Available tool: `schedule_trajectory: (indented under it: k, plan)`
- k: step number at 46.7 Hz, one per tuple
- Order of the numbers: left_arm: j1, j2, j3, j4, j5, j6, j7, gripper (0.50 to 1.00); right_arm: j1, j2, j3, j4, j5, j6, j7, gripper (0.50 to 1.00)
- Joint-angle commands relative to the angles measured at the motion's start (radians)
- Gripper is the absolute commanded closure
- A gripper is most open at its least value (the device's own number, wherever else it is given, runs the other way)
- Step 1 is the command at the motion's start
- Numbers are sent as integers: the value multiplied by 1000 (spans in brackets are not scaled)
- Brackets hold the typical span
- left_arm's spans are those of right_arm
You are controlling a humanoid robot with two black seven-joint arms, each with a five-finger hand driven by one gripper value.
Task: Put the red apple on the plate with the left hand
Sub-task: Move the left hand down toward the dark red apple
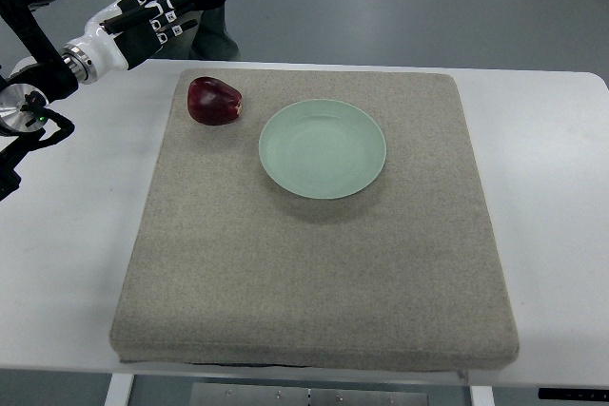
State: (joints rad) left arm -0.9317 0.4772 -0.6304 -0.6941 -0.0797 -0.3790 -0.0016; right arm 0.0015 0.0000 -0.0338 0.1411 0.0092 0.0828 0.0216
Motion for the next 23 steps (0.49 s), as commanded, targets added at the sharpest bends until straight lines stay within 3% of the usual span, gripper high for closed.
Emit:
schedule_trajectory:
  k: [1,23]
  plan:
    - [1,0,0,-1,0,-1,0,504,0,0,0,0,0,0,0,568]
    - [2,1,0,5,0,0,-14,504,0,0,0,0,0,0,0,570]
